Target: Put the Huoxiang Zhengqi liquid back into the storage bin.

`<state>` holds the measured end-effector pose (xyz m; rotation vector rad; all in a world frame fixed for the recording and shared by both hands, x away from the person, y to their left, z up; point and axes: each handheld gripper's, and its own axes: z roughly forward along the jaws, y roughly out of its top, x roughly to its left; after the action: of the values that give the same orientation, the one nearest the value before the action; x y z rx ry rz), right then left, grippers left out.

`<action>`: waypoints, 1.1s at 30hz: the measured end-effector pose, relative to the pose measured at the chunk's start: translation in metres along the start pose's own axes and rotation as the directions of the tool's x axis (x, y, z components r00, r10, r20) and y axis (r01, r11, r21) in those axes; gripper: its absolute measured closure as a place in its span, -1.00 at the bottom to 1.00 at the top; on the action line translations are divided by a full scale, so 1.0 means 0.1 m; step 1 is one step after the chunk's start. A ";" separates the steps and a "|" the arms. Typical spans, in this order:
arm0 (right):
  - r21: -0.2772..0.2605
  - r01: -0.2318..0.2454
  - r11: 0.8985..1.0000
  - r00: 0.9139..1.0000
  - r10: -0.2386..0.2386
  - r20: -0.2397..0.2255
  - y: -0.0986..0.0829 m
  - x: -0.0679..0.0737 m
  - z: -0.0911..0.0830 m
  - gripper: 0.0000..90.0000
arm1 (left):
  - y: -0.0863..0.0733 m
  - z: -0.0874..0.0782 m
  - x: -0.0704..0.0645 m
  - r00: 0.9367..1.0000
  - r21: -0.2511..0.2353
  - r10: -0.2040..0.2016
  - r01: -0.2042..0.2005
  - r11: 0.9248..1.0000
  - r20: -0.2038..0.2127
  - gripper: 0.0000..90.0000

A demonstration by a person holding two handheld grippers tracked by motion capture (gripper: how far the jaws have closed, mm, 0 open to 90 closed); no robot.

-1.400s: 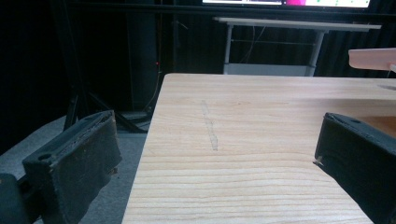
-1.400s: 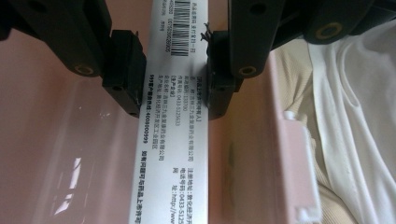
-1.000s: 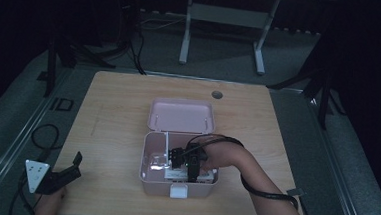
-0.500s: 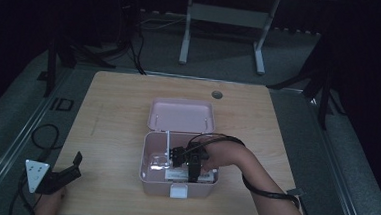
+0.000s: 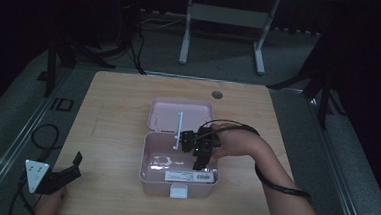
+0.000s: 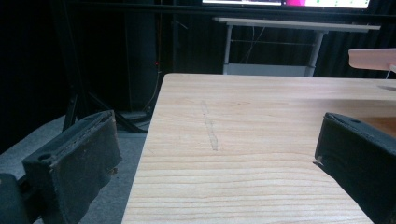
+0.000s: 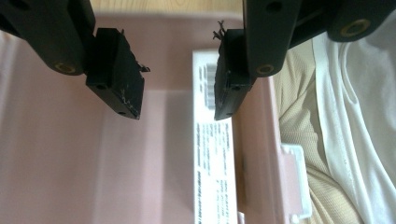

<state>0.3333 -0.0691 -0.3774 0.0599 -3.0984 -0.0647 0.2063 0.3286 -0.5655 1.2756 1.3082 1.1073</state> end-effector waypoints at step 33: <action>-0.414 -0.388 0.823 0.887 0.456 0.075 -1.58 -0.54 0.59 -0.70 | 0.00 0.00 0.01 1.000 0.003 -0.005 0.005 1.000 0.007 -0.99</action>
<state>0.3905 -0.2223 -0.4451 -0.6829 -3.1063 -0.6992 0.2066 0.3296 -0.5655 1.2766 1.3073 1.0968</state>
